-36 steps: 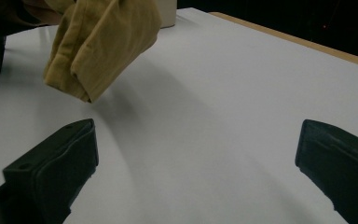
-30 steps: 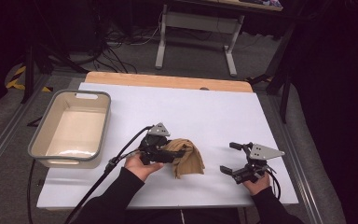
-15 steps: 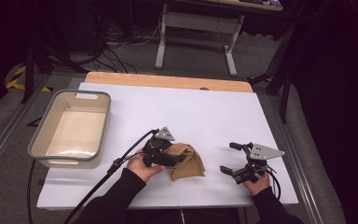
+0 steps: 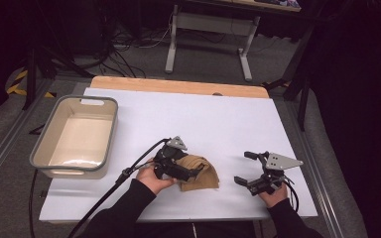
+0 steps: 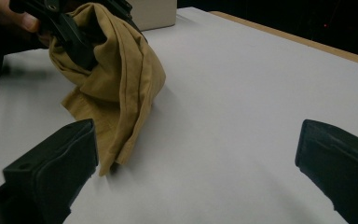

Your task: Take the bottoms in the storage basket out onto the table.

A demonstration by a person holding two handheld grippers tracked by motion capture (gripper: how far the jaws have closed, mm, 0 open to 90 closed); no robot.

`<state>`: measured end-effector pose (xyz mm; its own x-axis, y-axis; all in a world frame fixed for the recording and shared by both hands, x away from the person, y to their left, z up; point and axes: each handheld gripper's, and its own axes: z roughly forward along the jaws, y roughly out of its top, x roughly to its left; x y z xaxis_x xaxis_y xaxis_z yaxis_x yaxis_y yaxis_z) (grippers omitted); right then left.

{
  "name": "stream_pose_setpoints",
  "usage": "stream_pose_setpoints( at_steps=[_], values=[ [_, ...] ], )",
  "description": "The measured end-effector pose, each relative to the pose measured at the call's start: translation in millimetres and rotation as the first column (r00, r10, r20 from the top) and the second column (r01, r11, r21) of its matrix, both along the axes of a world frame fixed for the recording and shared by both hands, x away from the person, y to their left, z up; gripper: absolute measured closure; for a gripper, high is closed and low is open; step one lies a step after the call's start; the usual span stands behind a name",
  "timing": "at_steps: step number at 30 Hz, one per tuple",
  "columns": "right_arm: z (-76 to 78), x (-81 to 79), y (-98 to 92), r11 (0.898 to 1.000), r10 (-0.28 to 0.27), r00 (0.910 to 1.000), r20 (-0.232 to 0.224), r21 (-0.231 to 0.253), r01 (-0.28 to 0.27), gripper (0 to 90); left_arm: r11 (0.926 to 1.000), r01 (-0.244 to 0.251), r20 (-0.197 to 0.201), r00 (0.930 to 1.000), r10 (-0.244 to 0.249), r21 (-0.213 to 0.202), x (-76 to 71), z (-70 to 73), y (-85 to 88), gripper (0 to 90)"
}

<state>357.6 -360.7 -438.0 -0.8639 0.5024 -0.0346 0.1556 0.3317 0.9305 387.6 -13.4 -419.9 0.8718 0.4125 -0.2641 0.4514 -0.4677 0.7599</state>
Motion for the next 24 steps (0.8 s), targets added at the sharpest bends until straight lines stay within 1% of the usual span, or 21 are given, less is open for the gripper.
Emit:
stream_pose_setpoints(
  at_steps=[2,4,6,8,10,11,14,17,21,22,23,24],
  values=[
    [-0.1,0.0,0.0,1.000,0.001,1.0000,0.000,-0.001,-0.001,0.0,0.9999,0.000,0.011,0.9999,0.000,-0.012,-1.0,2.0,0.7,19.2],
    [-0.2,0.2,0.1,1.000,0.000,1.0000,-0.002,-0.001,0.000,0.0,0.9993,0.008,0.011,0.9999,-0.007,-0.037,-1.9,4.6,2.3,19.0],
    [-0.4,0.4,0.3,1.000,0.001,1.0000,-0.005,0.000,-0.001,0.0,0.9985,0.012,0.014,0.9998,-0.011,-0.053,-2.6,7.3,3.5,17.4],
    [-0.4,0.2,0.2,1.000,-0.002,1.0000,-0.004,-0.002,0.002,0.0,0.9982,0.020,0.024,0.9995,-0.019,-0.057,-2.7,10.2,5.2,16.7],
    [-0.4,0.0,0.1,1.000,-0.003,1.0000,-0.005,-0.002,0.003,0.0,0.9978,0.014,0.032,0.9994,-0.012,-0.064,-2.8,13.5,7.8,15.6],
    [-0.4,0.0,0.1,1.000,-0.003,1.0000,-0.006,-0.002,0.003,0.0,0.9971,0.010,0.038,0.9993,-0.007,-0.076,-3.1,15.8,10.0,15.5],
    [-0.8,1.4,0.1,1.000,0.004,0.9998,-0.021,0.005,-0.004,0.2,0.9959,0.000,0.067,0.9977,0.007,-0.091,-4.0,22.6,17.0,15.2],
    [-0.6,1.4,1.0,1.000,0.011,0.9995,-0.029,0.002,-0.011,0.2,0.9949,-0.018,0.081,0.9963,0.026,-0.099,-3.6,27.6,23.6,15.1],
    [1.7,-0.9,4.8,1.000,0.030,0.9990,-0.034,-0.002,-0.030,0.3,0.9923,-0.056,0.086,0.9941,0.066,-0.111,0.5,30.2,35.3,15.4],
    [2.9,-1.6,6.5,0.999,0.037,0.9987,-0.034,-0.006,-0.037,0.4,0.9912,-0.069,0.080,0.9937,0.078,-0.113,1.3,30.3,38.4,15.6],
    [5.6,-2.4,11.6,0.998,0.059,0.9978,-0.031,-0.019,-0.060,0.5,0.9904,-0.081,0.083,0.9925,0.090,-0.112,3.0,30.4,42.5,16.2],
    [5.6,-2.4,11.6,0.998,0.059,0.9978,-0.031,-0.019,-0.060,0.5,0.9893,-0.091,0.083,0.9915,0.101,-0.114,3.5,30.4,44.7,16.2]
  ],
)
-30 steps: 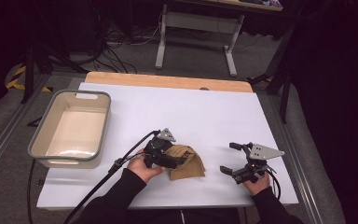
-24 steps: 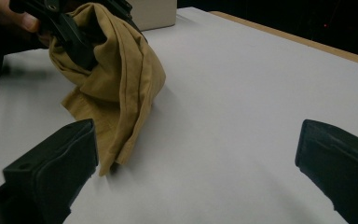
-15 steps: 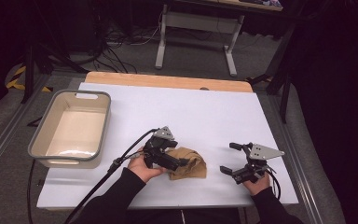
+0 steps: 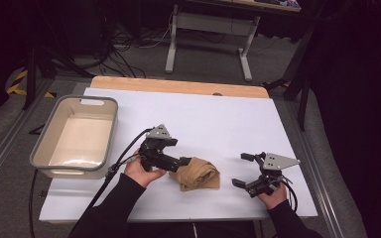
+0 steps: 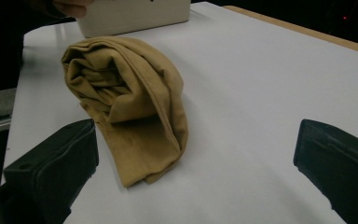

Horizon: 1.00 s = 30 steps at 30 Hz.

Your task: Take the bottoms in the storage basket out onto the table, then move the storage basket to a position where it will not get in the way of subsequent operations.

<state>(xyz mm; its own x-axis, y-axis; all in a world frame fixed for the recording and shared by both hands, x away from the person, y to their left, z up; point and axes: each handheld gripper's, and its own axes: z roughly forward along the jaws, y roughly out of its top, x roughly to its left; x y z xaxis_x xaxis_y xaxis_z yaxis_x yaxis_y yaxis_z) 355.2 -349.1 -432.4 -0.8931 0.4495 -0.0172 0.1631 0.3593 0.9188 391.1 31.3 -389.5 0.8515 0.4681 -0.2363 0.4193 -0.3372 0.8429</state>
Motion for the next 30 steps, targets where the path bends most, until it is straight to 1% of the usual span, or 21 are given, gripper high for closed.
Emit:
stream_pose_setpoints(
  at_steps=[3,7,8,9,10,11,13,15,16,20,22,24,25,28,30],
  values=[
    [3.7,-0.8,7.6,1.000,0.022,0.9997,0.001,-0.014,-0.022,0.9,0.9995,-0.030,-0.001,0.9995,0.030,-0.007,2.1,-0.5,8.9,17.1],
    [10.0,-0.5,24.1,0.998,0.063,0.9980,-0.001,-0.029,-0.063,1.8,0.9985,-0.055,0.007,0.9985,0.055,-0.005,3.6,-0.1,18.4,17.7],
    [10.0,-0.5,24.1,0.998,0.063,0.9980,-0.001,-0.029,-0.063,1.8,0.9978,-0.066,0.005,0.9978,0.066,-0.010,3.5,-0.1,20.3,17.7],
    [11.1,-0.2,27.5,0.997,0.073,0.9973,-0.006,-0.035,-0.073,2.2,0.9973,-0.073,0.007,0.9973,0.073,-0.009,3.6,0.4,22.6,17.7],
    [12.9,0.8,34.6,0.994,0.093,0.9955,-0.018,-0.047,-0.094,3.6,0.9971,-0.076,0.009,0.9971,0.076,-0.008,3.8,0.9,24.9,18.0],
    [12.9,0.8,34.6,0.994,0.093,0.9955,-0.018,-0.047,-0.094,3.6,0.9967,-0.081,0.013,0.9966,0.081,-0.009,3.7,1.2,26.9,18.0],
    [14.6,1.3,41.6,0.992,0.113,0.9932,-0.030,-0.056,-0.114,4.2,0.9959,-0.090,0.016,0.9958,0.090,-0.012,3.5,1.9,30.1,18.1],
    [17.1,2.1,50.6,0.989,0.132,0.9906,-0.034,-0.066,-0.134,5.0,0.9954,-0.096,0.022,0.9951,0.096,-0.007,3.5,3.0,33.5,18.2],
    [17.1,2.1,50.6,0.989,0.132,0.9906,-0.034,-0.066,-0.134,5.0,0.9949,-0.100,0.022,0.9947,0.100,-0.010,3.3,3.2,35.1,18.2],
    [20.9,3.2,60.8,0.984,0.157,0.9872,-0.030,-0.080,-0.159,6.1,0.9934,-0.113,0.024,0.9933,0.113,-0.021,3.5,4.0,40.4,18.4],
    [23.0,3.8,65.9,0.982,0.167,0.9854,-0.032,-0.088,-0.169,6.5,0.9928,-0.118,0.031,0.9924,0.119,-0.019,3.8,4.6,42.9,18.4],
    [25.1,4.7,70.7,0.978,0.182,0.9827,-0.033,-0.093,-0.185,7.5,0.9924,-0.121,0.025,0.9923,0.121,-0.023,3.5,5.2,43.8,18.5],
    [26.4,5.1,73.7,0.977,0.185,0.9821,-0.033,-0.100,-0.188,8.1,0.9924,-0.122,0.035,0.9919,0.122,-0.019,3.9,5.5,44.5,18.5],
    [28.9,5.2,79.5,0.974,0.199,0.9796,-0.030,-0.107,-0.201,11.1,0.9928,-0.118,0.030,0.9925,0.118,-0.021,3.7,5.7,44.7,18.6],
    [30.4,5.0,83.9,0.970,0.206,0.9781,-0.027,-0.125,-0.208,13.9,0.9926,-0.120,0.035,0.9921,0.121,-0.019,4.0,5.4,44.4,18.6]
  ],
)
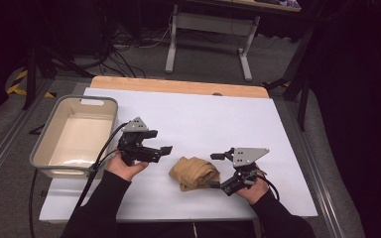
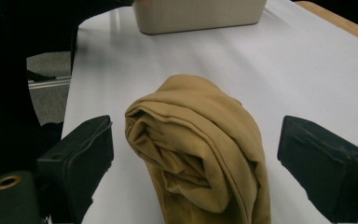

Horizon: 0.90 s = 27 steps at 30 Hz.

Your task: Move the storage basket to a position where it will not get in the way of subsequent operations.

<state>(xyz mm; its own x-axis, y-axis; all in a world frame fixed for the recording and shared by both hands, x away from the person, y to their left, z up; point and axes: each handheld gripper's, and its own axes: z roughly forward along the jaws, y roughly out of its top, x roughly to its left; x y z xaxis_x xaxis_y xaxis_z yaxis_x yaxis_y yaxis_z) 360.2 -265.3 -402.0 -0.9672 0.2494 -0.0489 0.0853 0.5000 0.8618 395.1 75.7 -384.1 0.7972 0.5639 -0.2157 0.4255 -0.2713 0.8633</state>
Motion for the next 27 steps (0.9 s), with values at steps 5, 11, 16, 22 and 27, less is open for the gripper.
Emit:
stream_pose_setpoints(
  at_steps=[5,11,16,22,27],
  values=[
    [0.7,0.0,12.9,0.999,0.024,0.9997,0.009,-0.041,-0.024,20.8,1.0000,0.004,-0.004,1.0000,-0.004,-0.008,-1.0,0.3,-0.1,18.7],
    [-3.6,-1.3,27.6,0.996,0.038,0.9990,0.022,-0.081,-0.036,26.1,1.0000,-0.001,-0.005,1.0000,0.001,-0.007,-1.3,0.8,1.1,18.6],
    [-3.6,-2.4,32.4,0.994,0.026,0.9987,0.043,-0.110,-0.021,47.5,1.0000,0.005,-0.006,1.0000,-0.005,-0.005,-1.2,-0.5,-0.4,18.6],
    [4.2,-2.1,35.0,0.991,0.017,0.9984,0.054,-0.135,-0.010,74.9,1.0000,0.006,-0.008,1.0000,-0.006,-0.001,-0.8,-0.9,-0.4,18.6],
    [9.2,0.3,37.8,0.988,0.006,0.9980,0.064,-0.151,0.004,81.4,1.0000,0.006,-0.003,1.0000,-0.006,0.000,-0.7,-0.9,-0.4,18.6]
  ],
)
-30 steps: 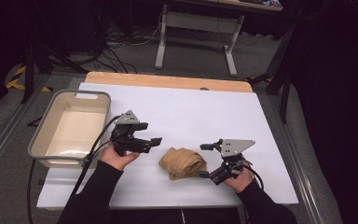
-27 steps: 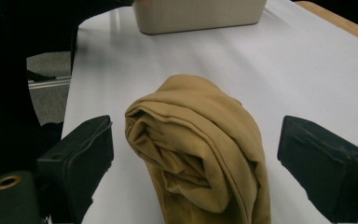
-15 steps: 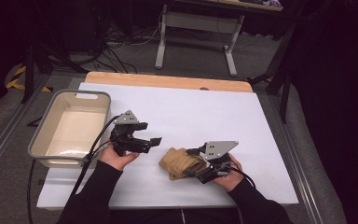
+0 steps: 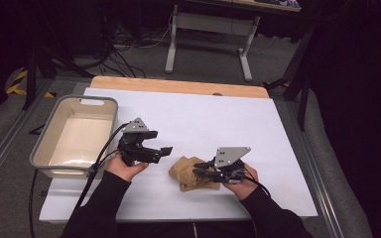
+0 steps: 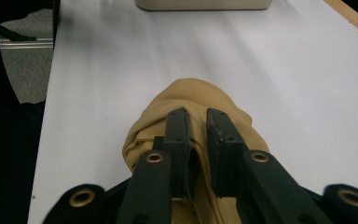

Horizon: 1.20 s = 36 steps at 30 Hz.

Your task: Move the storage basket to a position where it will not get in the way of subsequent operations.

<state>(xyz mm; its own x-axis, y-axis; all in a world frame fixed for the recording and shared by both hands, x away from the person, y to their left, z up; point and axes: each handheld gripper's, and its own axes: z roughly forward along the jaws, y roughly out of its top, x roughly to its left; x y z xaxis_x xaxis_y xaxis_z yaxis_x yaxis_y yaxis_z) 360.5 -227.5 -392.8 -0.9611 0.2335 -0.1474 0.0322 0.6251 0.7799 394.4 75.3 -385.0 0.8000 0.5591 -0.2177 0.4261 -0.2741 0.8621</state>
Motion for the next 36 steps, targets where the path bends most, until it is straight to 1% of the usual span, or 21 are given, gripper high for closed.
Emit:
stream_pose_setpoints(
  at_steps=[3,8,10,11,12,14,17,19,23,25,26,30,33,34,35,36],
  values=[
    [2.6,3.3,-0.4,1.000,-0.023,0.9997,0.008,0.010,0.023,83.6,1.0000,0.000,-0.001,1.0000,0.000,0.000,0.0,0.0,0.2,18.6],
    [6.6,14.1,-6.2,0.994,-0.092,0.9957,-0.016,0.050,0.092,84.0,0.9999,-0.003,-0.009,1.0000,0.003,-0.011,0.1,-0.1,0.4,18.6],
    [7.8,18.6,-10.0,0.988,-0.137,0.9901,-0.032,0.073,0.139,84.0,0.9999,-0.001,-0.014,0.9999,0.001,-0.017,0.6,-0.2,0.3,18.5],
    [8.1,20.8,-11.8,0.984,-0.157,0.9869,-0.037,0.080,0.159,84.1,0.9999,-0.003,-0.013,0.9999,0.003,-0.011,0.4,-0.2,0.0,18.5],
    [8.3,23.0,-13.5,0.980,-0.180,0.9830,-0.038,0.084,0.182,84.1,1.0000,-0.003,-0.008,1.0000,0.003,-0.007,0.5,-0.4,0.0,18.5],
    [8.6,28.1,-17.6,0.970,-0.221,0.9741,-0.046,0.094,0.225,84.1,1.0000,-0.005,-0.011,0.9999,0.004,-0.007,0.6,-0.7,-0.1,18.6],
    [8.1,37.4,-25.0,0.955,-0.272,0.9600,-0.068,0.101,0.277,84.2,1.0000,-0.002,-0.009,1.0000,0.002,-0.007,0.3,-0.3,0.1,18.6],
    [6.9,43.9,-29.8,0.943,-0.309,0.9477,-0.082,0.101,0.316,84.1,0.9999,-0.003,-0.014,0.9999,0.003,-0.012,0.1,-0.3,-0.1,18.6],
    [2.1,56.7,-38.8,0.916,-0.380,0.9176,-0.116,0.090,0.391,84.0,1.0000,-0.004,-0.011,0.9999,0.004,-0.007,0.5,-0.7,-0.3,18.6],
    [-1.1,61.8,-41.6,0.903,-0.413,0.9030,-0.119,0.073,0.423,83.8,1.0000,-0.001,-0.011,0.9999,0.001,-0.009,0.7,-1.2,-0.8,18.6],
    [-3.6,65.0,-43.3,0.896,-0.430,0.8942,-0.124,0.064,0.440,83.5,0.9999,0.001,-0.015,0.9999,-0.001,-0.011,0.6,-1.3,-1.1,18.6],
    [-13.6,74.3,-49.3,0.877,-0.473,0.8709,-0.135,0.028,0.480,82.5,0.9999,0.003,-0.017,0.9999,-0.003,-0.013,0.2,-1.4,-1.6,18.6],
    [-21.0,79.7,-55.4,0.865,-0.493,0.8551,-0.160,0.015,0.502,82.0,0.9999,0.003,-0.015,0.9999,-0.003,-0.010,0.3,-1.4,-1.7,18.6],
    [-24.0,81.2,-58.0,0.859,-0.504,0.8473,-0.168,0.009,0.512,81.7,0.9999,0.005,-0.016,0.9999,-0.005,-0.011,0.3,-1.5,-1.7,18.6],
    [-25.6,81.9,-59.5,0.857,-0.507,0.8444,-0.173,0.009,0.516,81.5,0.9999,0.005,-0.015,0.9999,-0.005,-0.009,0.5,-1.5,-1.6,18.6],
    [-27.7,82.5,-61.7,0.853,-0.512,0.8395,-0.182,0.010,0.522,80.9,1.0000,0.004,-0.014,0.9999,-0.004,-0.009,0.4,-1.6,-1.8,18.6]
  ],
)
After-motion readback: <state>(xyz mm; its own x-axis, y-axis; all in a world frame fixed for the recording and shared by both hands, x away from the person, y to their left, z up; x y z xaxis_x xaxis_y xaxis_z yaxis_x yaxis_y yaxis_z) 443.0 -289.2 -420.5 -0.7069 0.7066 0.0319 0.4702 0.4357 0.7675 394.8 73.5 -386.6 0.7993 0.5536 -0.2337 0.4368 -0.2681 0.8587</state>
